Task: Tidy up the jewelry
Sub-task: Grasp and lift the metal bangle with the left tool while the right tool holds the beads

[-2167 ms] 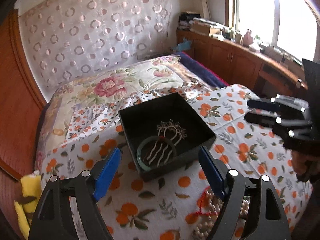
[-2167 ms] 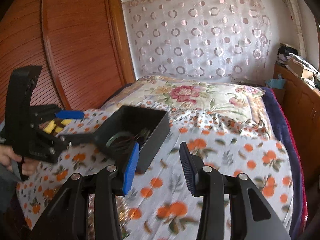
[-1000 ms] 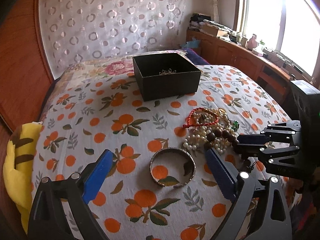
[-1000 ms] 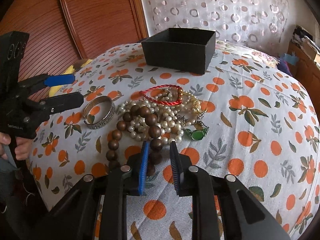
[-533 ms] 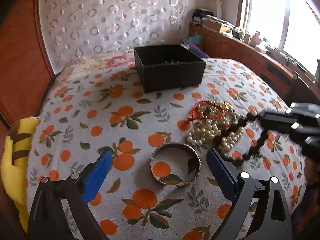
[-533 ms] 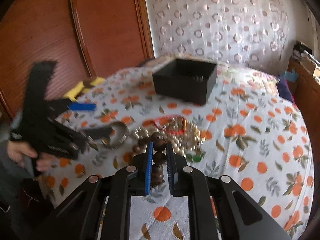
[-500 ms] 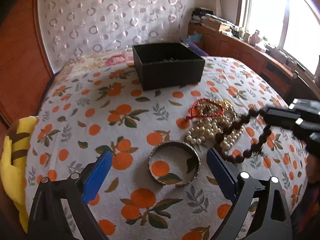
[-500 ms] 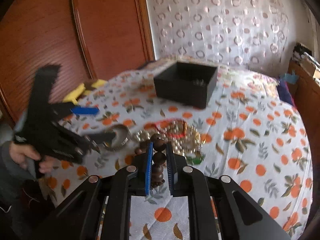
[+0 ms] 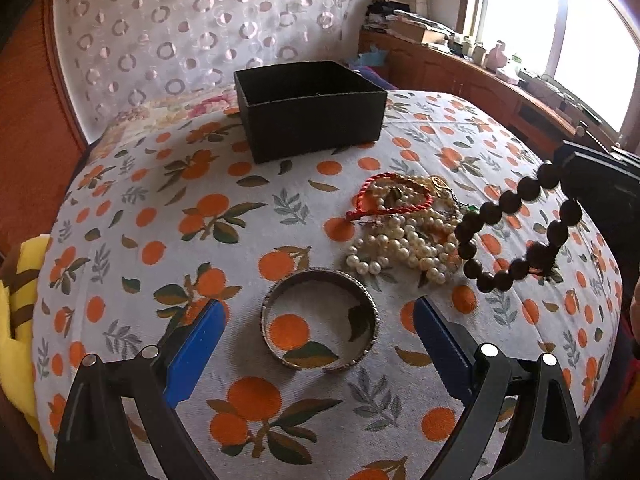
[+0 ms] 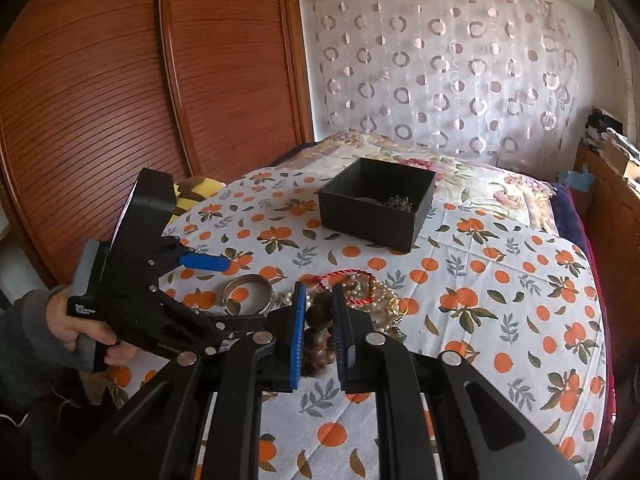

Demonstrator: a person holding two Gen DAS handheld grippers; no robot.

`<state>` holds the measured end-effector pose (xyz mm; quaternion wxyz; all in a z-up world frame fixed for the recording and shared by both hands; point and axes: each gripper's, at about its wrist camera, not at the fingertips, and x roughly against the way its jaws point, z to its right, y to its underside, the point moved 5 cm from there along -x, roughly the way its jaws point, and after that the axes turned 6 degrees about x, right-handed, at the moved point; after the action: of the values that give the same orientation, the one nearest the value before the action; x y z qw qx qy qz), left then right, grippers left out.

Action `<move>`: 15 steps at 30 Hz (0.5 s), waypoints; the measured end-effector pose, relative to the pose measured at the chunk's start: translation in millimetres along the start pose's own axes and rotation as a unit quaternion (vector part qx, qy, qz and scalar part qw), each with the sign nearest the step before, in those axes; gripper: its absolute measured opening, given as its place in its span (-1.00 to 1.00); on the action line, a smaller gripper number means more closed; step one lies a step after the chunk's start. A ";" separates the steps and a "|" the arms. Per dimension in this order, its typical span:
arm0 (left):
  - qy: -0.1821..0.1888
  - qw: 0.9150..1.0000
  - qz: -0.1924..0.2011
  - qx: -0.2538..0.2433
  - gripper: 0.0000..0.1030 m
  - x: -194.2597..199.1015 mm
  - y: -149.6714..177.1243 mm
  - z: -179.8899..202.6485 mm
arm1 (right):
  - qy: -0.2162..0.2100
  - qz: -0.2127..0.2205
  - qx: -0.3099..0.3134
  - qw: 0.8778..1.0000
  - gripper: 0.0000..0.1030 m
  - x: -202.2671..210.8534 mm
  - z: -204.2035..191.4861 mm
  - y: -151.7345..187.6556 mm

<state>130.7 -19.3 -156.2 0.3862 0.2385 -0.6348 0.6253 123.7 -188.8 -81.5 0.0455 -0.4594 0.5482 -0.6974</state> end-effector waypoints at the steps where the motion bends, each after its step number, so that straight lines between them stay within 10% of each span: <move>1: 0.000 1.000 -0.001 -0.002 0.76 -0.6 0.2 0.7 | 0.000 0.001 -0.001 1.000 -0.71 -0.7 0.4 0.0; 15: -0.001 1.000 -0.006 -0.015 0.13 -4.4 3.3 0.6 | 0.007 0.016 -0.003 1.000 -0.71 4.0 13.4 -11.4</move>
<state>130.6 -20.3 -161.6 0.3926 0.2376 -0.6430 0.6132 135.7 -196.3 -70.2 0.0519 -0.4458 0.5576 -0.6983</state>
